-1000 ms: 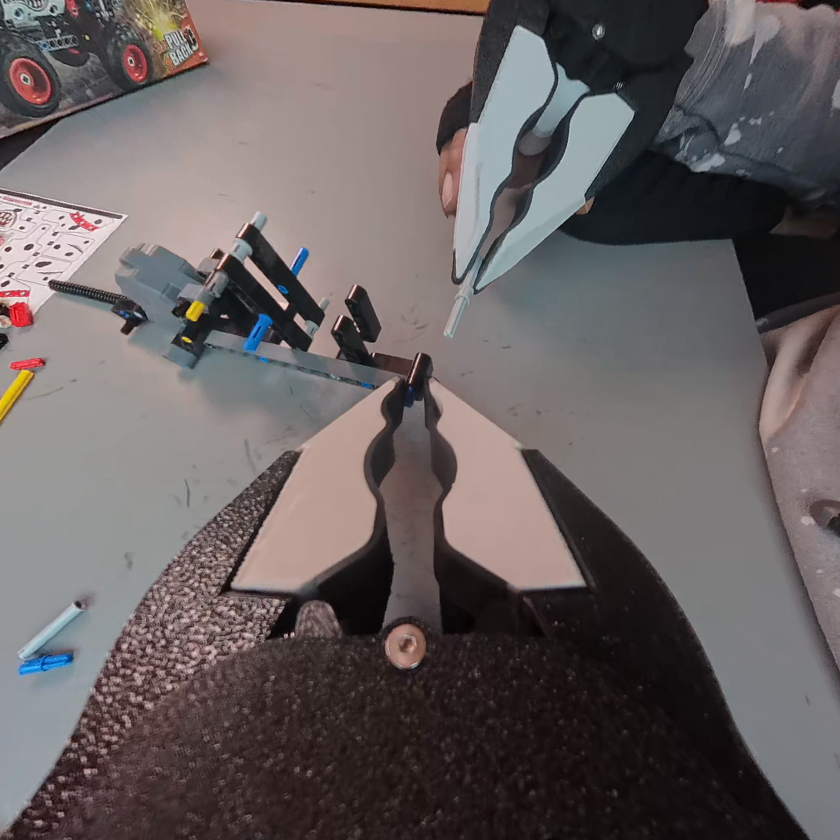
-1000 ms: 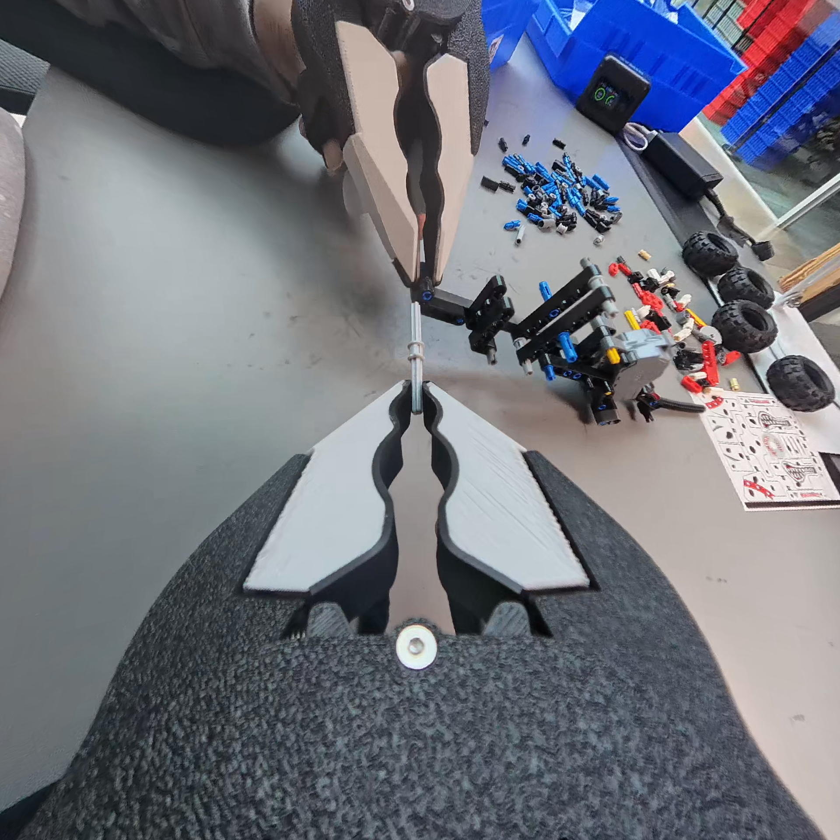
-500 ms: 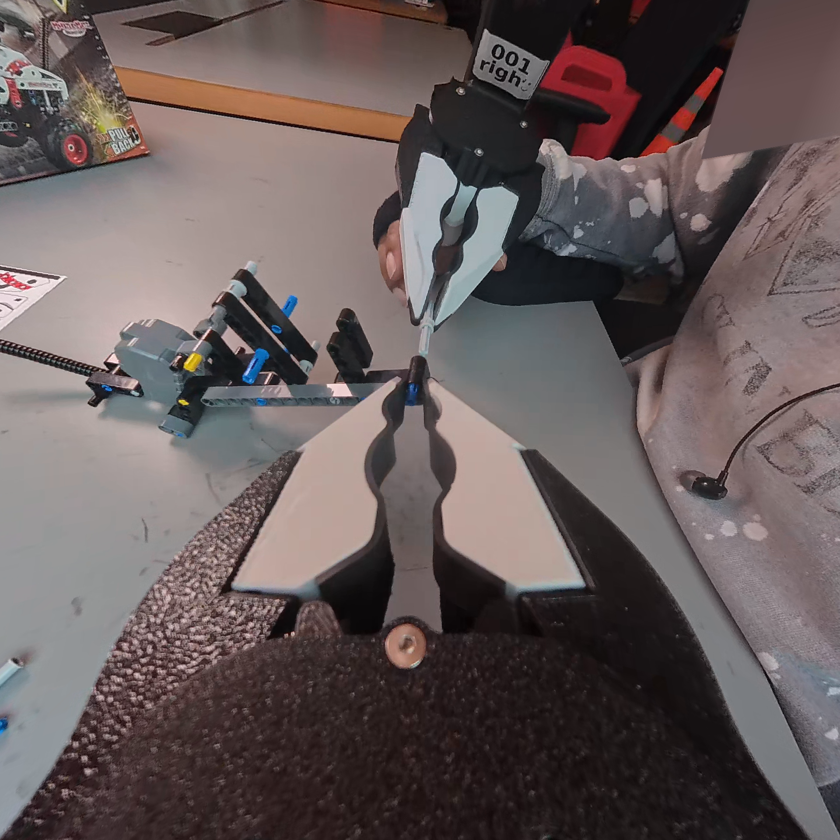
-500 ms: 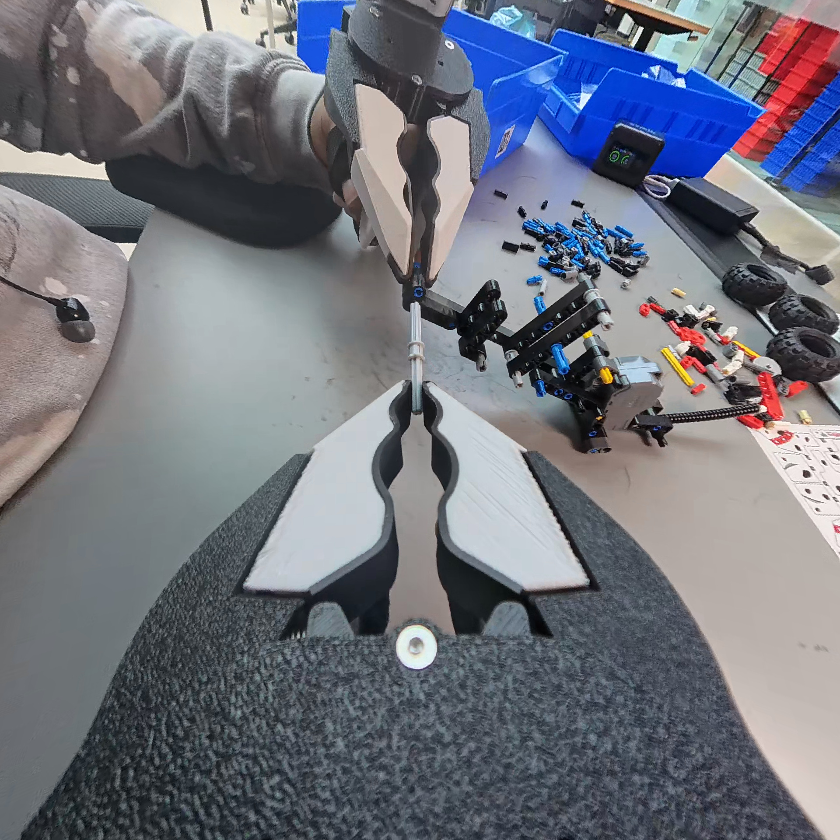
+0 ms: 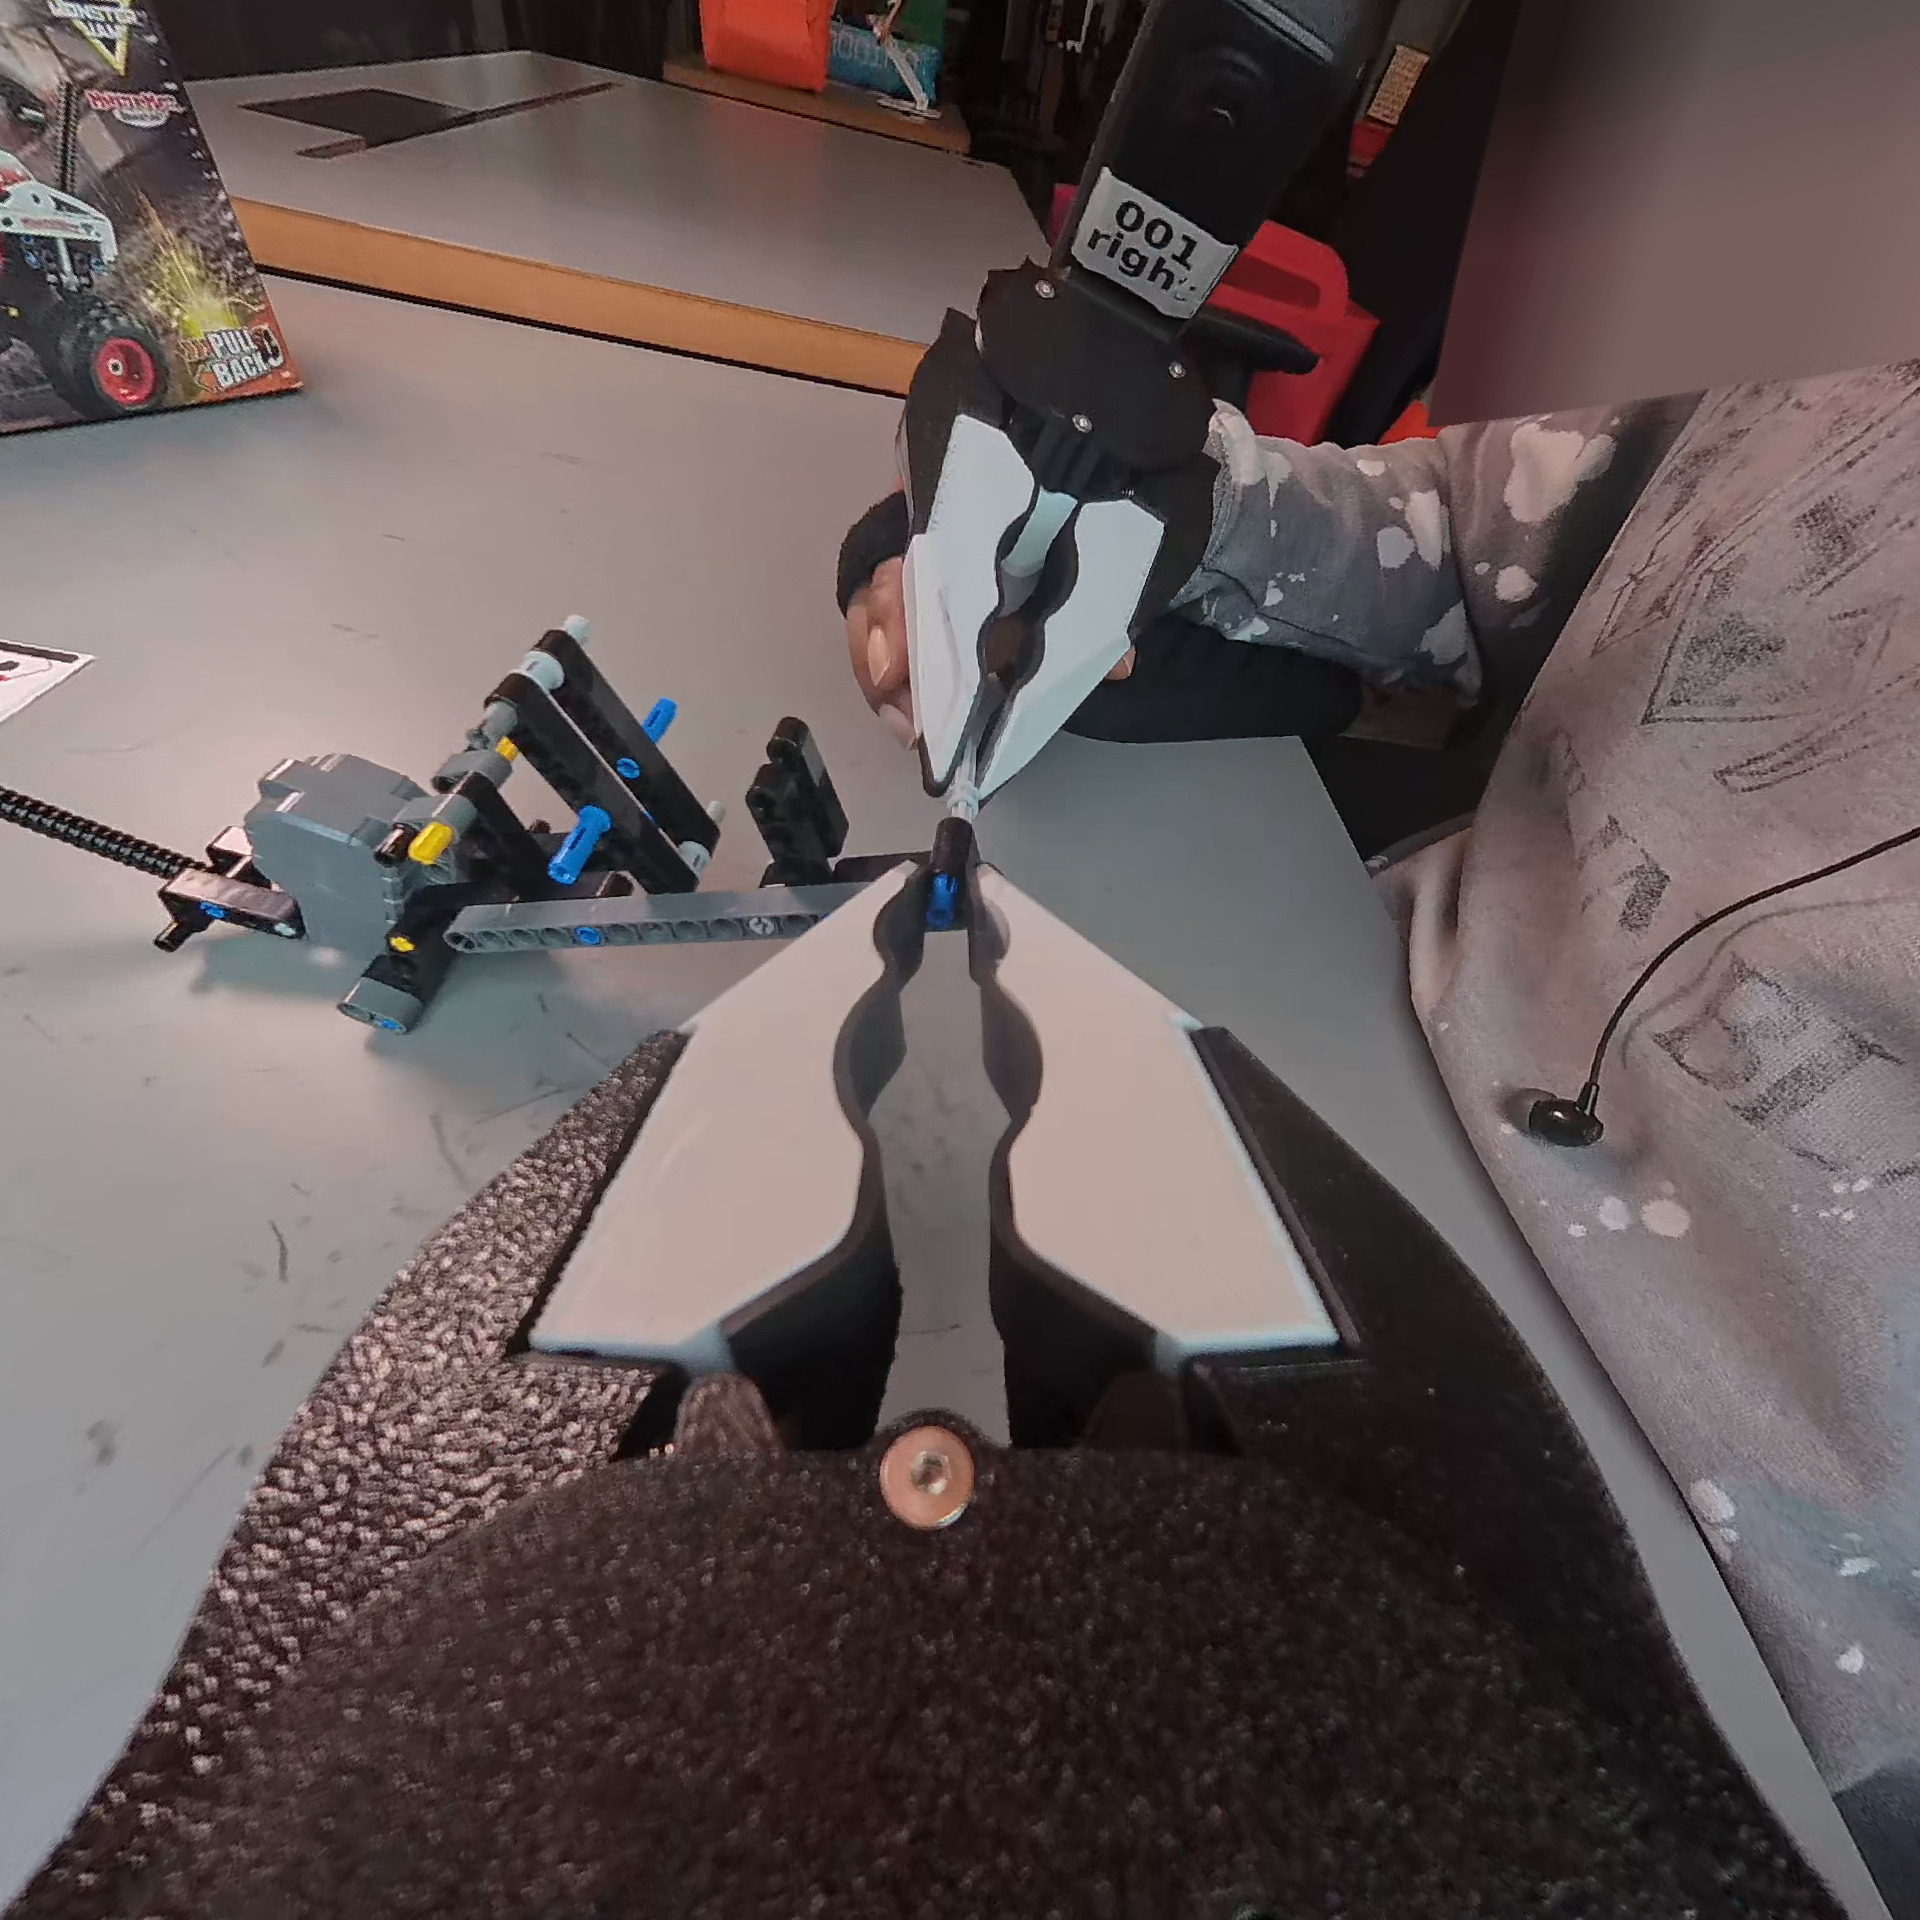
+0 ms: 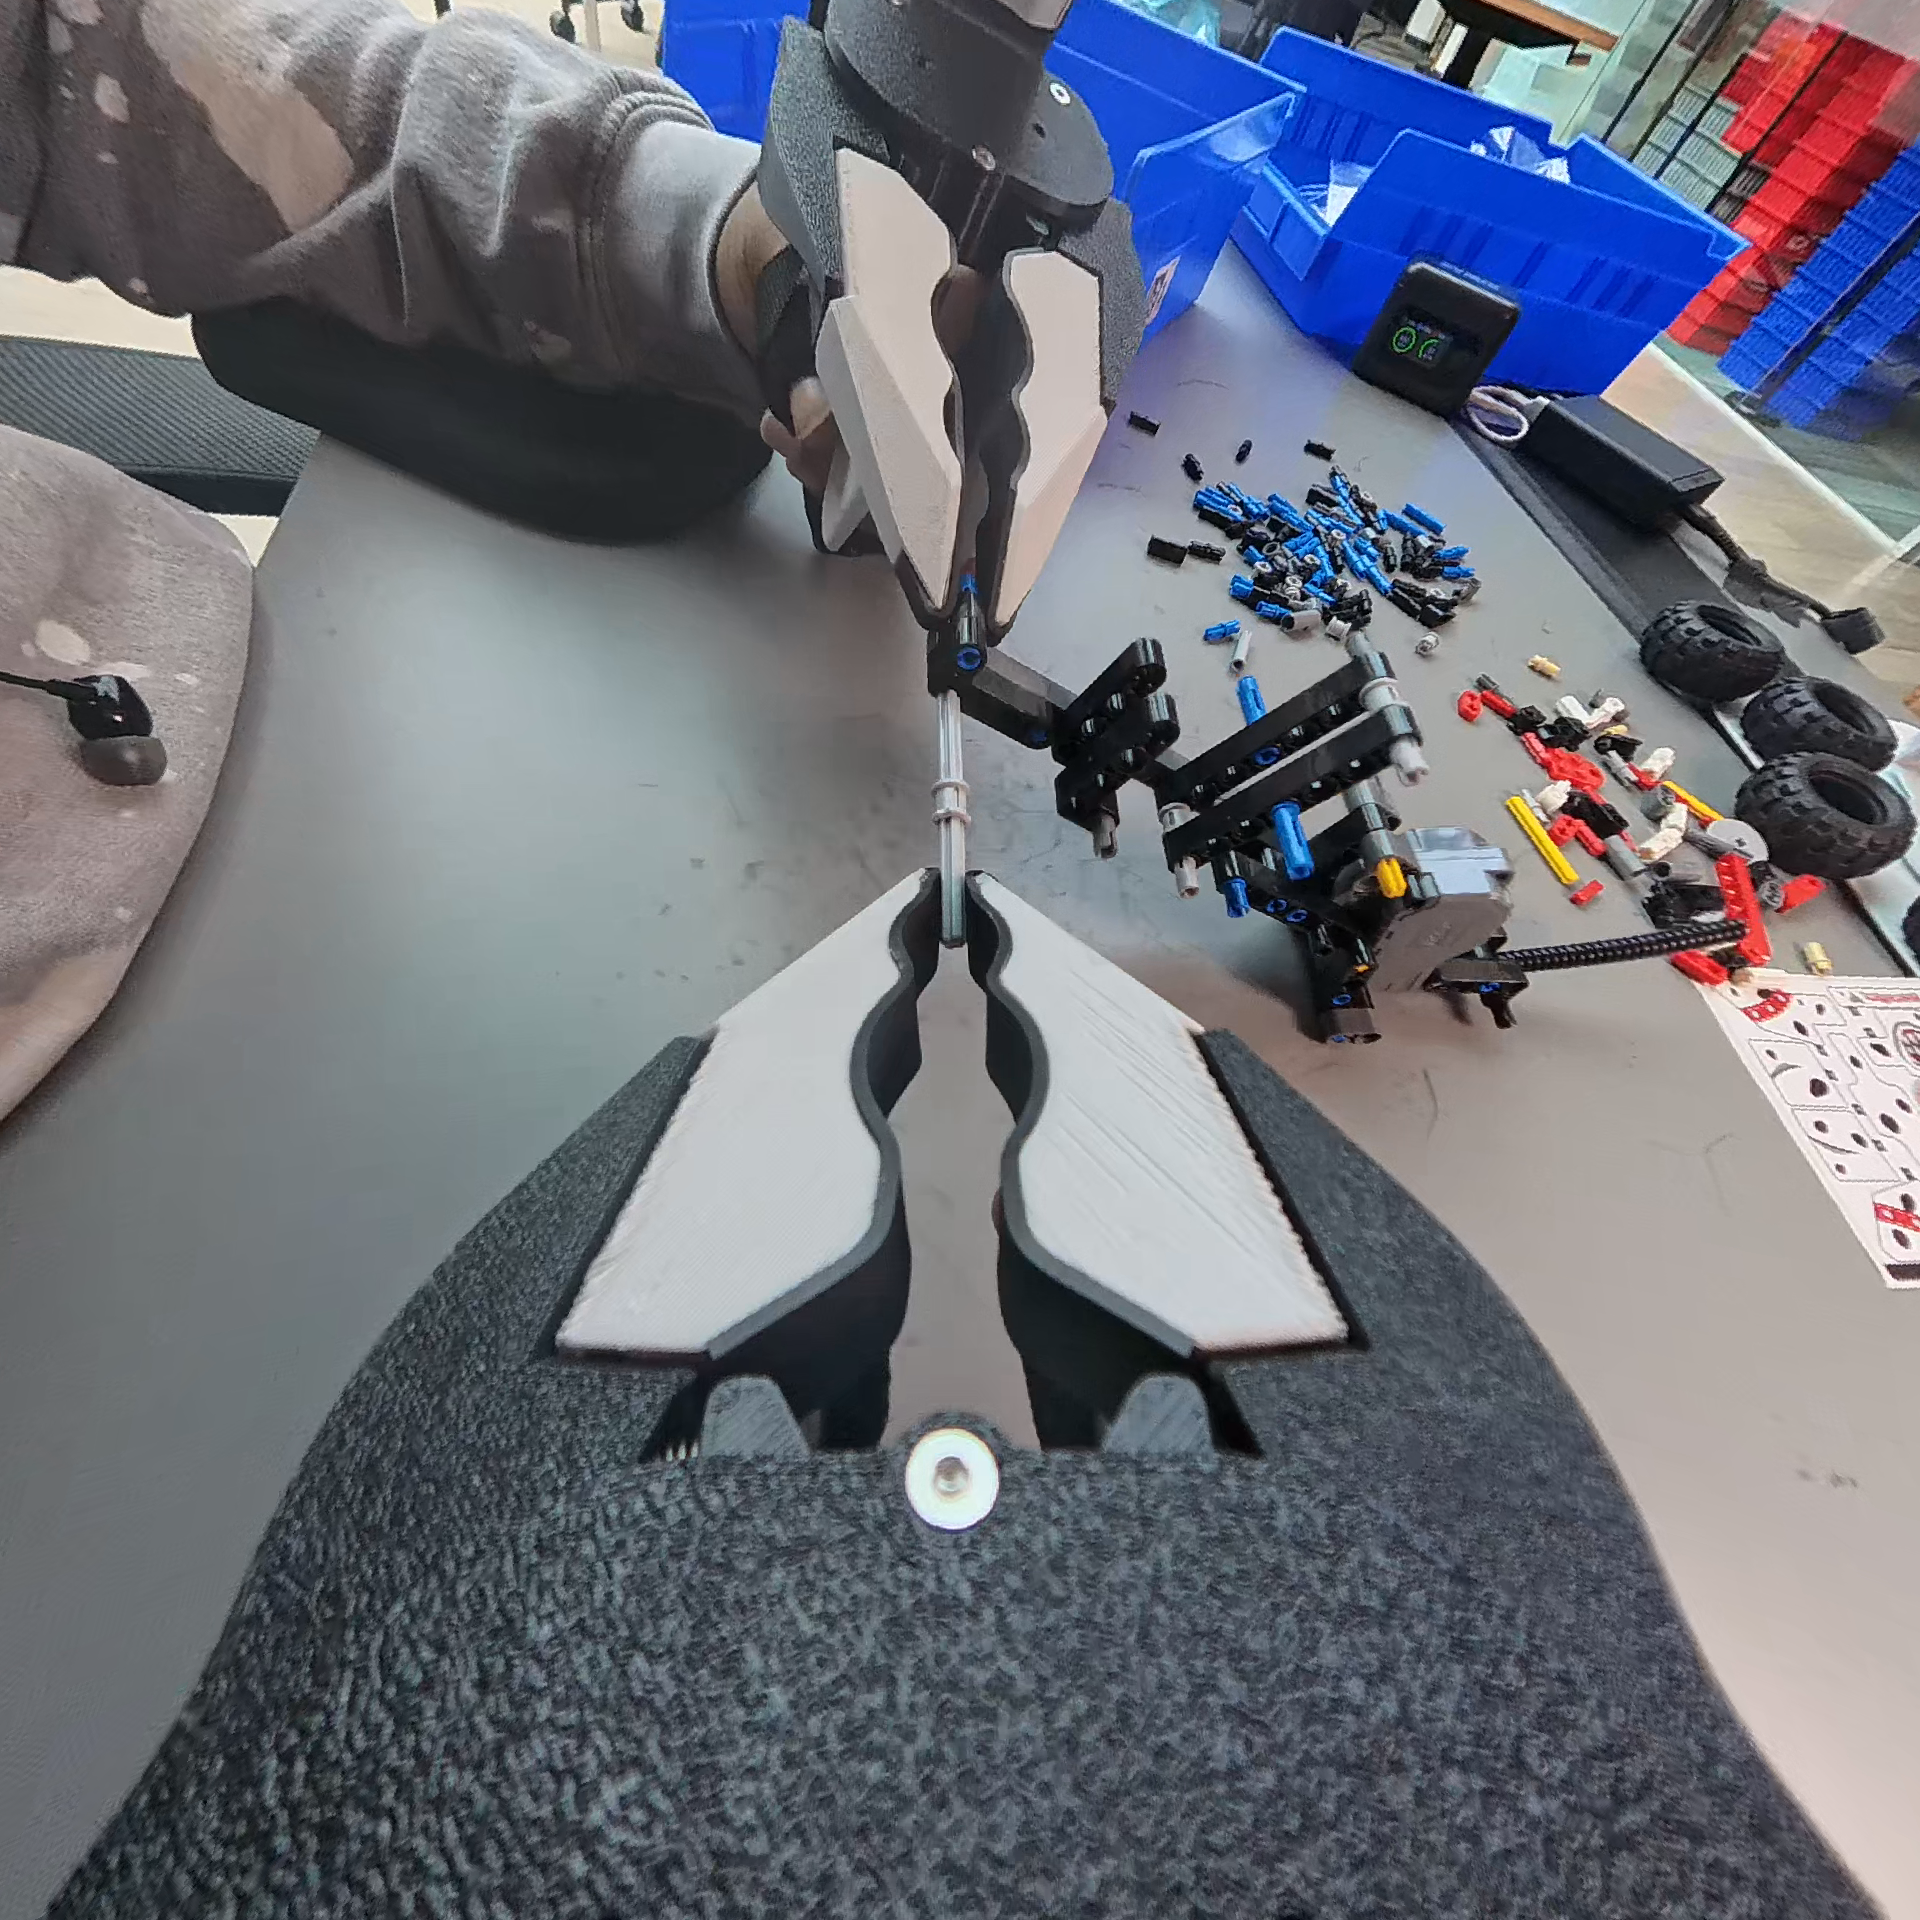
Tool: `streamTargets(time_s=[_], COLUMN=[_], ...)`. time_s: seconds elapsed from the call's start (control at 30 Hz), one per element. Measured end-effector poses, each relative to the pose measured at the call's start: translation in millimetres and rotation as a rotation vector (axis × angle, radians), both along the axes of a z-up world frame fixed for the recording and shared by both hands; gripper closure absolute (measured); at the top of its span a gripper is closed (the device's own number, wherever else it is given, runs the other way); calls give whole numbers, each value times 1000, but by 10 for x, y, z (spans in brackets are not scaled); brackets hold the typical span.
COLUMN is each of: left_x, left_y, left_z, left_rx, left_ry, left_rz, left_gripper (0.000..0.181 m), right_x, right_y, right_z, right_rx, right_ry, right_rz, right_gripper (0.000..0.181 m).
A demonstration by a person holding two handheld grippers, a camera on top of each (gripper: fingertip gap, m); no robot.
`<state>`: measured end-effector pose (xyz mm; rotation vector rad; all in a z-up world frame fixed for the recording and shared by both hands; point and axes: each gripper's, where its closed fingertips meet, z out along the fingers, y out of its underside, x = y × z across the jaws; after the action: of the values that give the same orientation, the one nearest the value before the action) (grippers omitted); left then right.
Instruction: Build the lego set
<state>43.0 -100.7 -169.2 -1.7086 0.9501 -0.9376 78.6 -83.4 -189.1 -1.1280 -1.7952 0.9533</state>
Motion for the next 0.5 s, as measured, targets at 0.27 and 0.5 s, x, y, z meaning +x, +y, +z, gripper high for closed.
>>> streamTargets(time_s=[0.27, 0.5], left_x=[13, 24], left_y=[21, 39], left_z=[-34, -40], left_rx=[1, 27], left_ry=[20, 46], left_rz=[14, 36], left_gripper=[171, 171], right_x=[-3, -19], right_y=[3, 1], right_z=[-19, -16], right_rx=[8, 2], right_ry=[-11, -30], right_rz=[-8, -26], right_gripper=[177, 177])
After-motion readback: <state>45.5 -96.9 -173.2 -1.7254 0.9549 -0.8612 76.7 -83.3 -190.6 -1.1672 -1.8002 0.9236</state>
